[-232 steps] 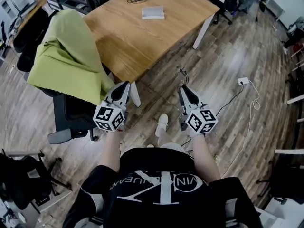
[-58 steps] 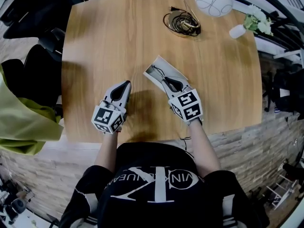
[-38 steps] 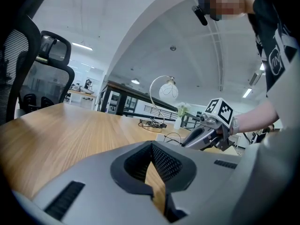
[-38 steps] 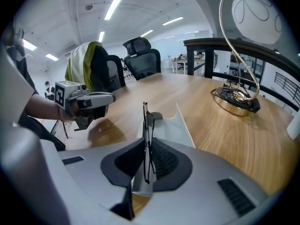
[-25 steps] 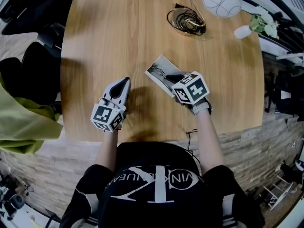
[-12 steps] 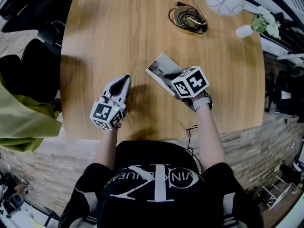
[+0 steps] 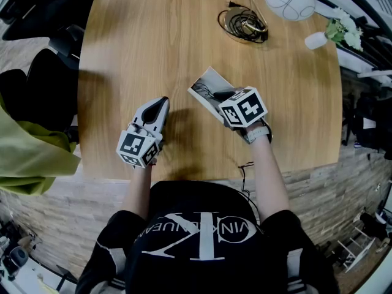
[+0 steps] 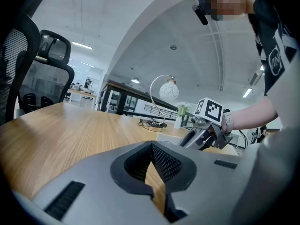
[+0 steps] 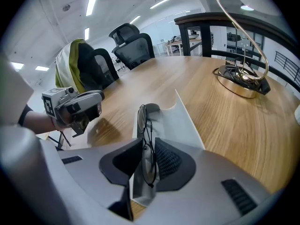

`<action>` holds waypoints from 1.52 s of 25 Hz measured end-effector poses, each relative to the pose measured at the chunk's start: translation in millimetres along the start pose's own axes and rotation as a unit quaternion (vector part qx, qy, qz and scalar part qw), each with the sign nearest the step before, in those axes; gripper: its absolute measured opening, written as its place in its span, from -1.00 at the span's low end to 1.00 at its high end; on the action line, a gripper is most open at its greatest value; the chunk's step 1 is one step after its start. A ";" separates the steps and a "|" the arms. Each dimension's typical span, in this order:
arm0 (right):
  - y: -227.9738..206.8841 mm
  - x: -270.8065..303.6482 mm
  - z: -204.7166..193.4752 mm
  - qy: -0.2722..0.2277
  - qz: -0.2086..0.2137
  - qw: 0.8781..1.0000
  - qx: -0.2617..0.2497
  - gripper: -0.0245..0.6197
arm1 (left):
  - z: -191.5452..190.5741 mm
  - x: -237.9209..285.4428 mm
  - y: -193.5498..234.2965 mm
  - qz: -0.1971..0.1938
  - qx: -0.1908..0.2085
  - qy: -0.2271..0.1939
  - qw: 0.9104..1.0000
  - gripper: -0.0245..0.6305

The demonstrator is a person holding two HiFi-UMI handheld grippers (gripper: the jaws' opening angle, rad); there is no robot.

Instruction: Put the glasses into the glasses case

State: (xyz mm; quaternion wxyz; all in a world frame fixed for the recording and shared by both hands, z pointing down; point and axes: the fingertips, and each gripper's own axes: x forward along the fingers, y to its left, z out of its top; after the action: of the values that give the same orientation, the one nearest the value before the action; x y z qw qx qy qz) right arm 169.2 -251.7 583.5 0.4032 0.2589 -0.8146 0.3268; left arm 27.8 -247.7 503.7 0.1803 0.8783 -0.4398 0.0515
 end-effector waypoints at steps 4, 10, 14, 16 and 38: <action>1.2 -0.8 1.4 -0.007 0.006 1.000 0.004 -0.56 | 0.0 -1.2 0.9 0.002 0.000 0.000 1.000 -0.88; 2.2 -5.6 4.5 -0.017 0.009 1.000 0.006 -0.52 | -1.7 -1.7 0.5 0.002 0.000 0.002 1.000 -0.88; 0.6 -6.8 -0.2 -0.011 0.007 1.000 0.006 -0.67 | -2.8 -3.1 0.7 0.003 -0.002 0.003 1.000 -0.88; 1.7 -5.9 -3.4 -0.006 0.013 1.000 0.010 -0.69 | -2.7 -3.8 1.0 0.004 -0.002 0.003 1.000 -0.88; 6.8 -14.1 2.6 -0.049 0.003 0.998 0.025 -0.52 | -3.9 -13.9 -0.7 0.004 -0.005 0.001 1.000 -0.88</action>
State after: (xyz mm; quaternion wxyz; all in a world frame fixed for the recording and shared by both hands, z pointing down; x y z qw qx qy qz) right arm 170.8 -247.0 568.5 0.3553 0.2819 -0.8256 0.3356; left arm 20.2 -235.5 503.7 0.1845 0.8755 -0.4437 0.0513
